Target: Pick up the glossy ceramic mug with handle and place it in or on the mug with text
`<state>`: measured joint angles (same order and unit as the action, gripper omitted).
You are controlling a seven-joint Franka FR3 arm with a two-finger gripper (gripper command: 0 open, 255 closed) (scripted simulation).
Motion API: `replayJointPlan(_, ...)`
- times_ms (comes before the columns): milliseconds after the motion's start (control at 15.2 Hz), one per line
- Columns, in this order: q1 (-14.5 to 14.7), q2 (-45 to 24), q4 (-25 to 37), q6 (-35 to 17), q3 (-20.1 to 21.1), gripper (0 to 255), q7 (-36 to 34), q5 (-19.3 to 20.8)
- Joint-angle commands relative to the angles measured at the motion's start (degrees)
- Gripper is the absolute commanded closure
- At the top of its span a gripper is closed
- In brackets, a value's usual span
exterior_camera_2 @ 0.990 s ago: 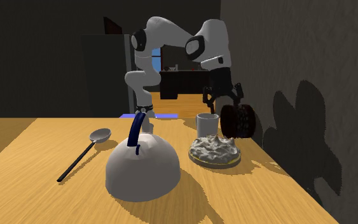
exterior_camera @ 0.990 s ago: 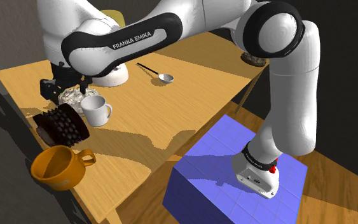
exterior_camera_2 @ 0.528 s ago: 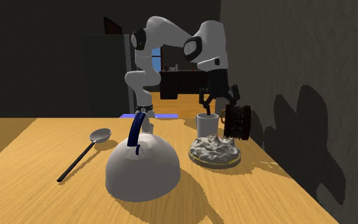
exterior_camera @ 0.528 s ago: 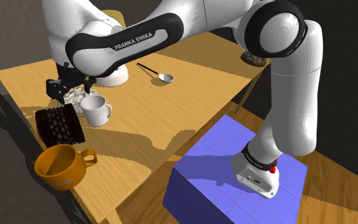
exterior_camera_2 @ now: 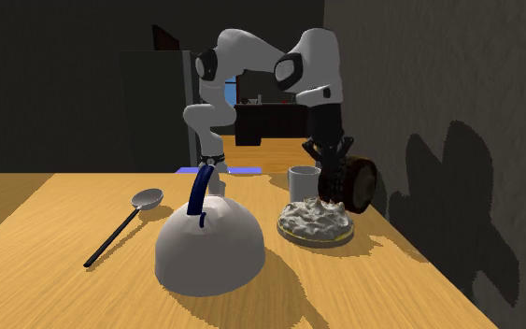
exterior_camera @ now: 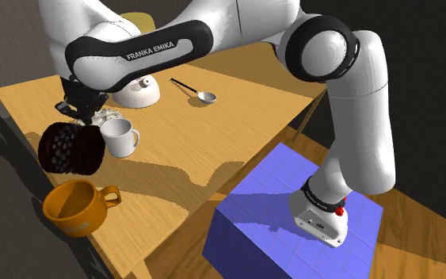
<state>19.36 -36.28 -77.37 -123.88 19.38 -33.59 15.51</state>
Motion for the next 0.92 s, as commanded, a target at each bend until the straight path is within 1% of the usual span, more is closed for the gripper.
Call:
replayJointPlan(0,0.5,-1.9,2.5,12.8,0.0,255,0.5,-0.1)
replayJointPlan(132,-0.1,-1.6,1.7,12.2,0.0,255,0.8,-0.2)
replayJointPlan(198,-0.3,-1.0,2.6,6.8,-0.3,255,0.8,0.0)
replayJointPlan(264,-0.3,-1.0,2.6,6.8,-0.3,0,0.8,0.0)
replayJointPlan(660,-0.1,9.9,-13.3,5.4,1.9,0,1.8,0.4)
replayJointPlan(858,0.1,9.4,-14.1,4.2,1.6,0,1.6,0.6)
